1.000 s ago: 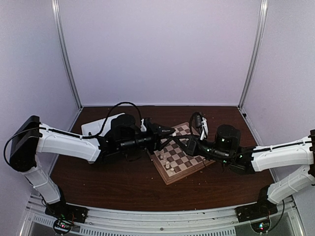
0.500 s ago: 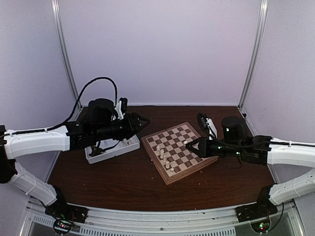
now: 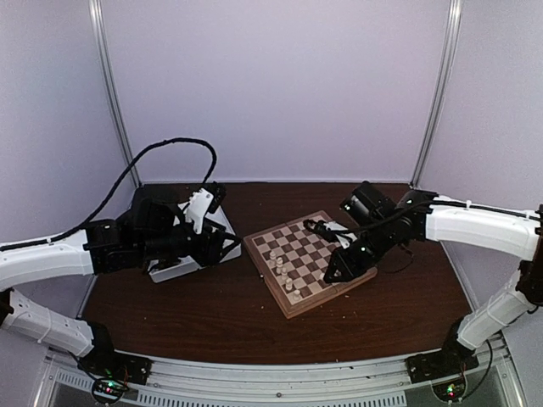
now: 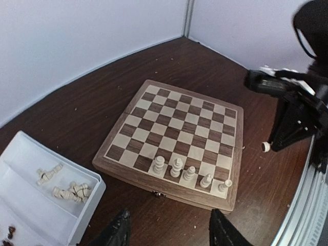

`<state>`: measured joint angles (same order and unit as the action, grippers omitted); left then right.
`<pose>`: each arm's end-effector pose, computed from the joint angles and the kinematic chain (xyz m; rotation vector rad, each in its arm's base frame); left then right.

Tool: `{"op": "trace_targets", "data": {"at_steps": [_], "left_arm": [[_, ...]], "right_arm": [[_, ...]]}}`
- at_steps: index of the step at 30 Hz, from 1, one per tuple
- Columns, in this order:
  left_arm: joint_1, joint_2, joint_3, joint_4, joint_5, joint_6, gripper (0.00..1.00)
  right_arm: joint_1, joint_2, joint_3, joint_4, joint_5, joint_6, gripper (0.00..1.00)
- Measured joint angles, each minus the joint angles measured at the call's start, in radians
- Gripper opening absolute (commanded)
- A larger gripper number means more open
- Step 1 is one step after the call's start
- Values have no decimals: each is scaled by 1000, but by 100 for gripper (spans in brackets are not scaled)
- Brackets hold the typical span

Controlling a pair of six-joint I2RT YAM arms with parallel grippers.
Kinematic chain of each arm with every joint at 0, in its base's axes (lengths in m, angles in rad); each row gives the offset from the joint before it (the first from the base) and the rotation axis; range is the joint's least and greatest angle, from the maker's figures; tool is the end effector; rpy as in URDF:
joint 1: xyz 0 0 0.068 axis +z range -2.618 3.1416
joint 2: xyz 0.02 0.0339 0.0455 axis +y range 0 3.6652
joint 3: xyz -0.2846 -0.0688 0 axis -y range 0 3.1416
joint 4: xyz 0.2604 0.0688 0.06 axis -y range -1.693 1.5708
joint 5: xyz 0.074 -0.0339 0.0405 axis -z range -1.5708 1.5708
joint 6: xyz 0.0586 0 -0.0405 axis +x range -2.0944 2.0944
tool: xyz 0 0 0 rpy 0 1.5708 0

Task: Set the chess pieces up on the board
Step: Place the chess piece on the chessboard.

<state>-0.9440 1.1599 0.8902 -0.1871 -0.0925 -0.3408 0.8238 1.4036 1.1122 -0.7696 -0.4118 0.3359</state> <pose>0.1757 -0.2334 0.3045 0.5660 2.0232 -0.7057 0.1877 0.2372 0.2653 -0.8251 2.6834 0.8900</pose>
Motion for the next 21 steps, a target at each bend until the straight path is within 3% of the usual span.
{"op": "trace_targets", "data": {"at_steps": [4, 9, 21], "left_arm": [[-47, -24, -82, 71, 50, 242, 51], [-145, -8, -135, 91, 137, 580, 51], [-170, 114, -142, 292, 313, 896, 52]], "right_arm": [[-1, 111, 65, -67, -51, -50, 1], [-1, 121, 101, -100, -114, -67, 1], [26, 20, 89, 15, -293, 60, 0]]}}
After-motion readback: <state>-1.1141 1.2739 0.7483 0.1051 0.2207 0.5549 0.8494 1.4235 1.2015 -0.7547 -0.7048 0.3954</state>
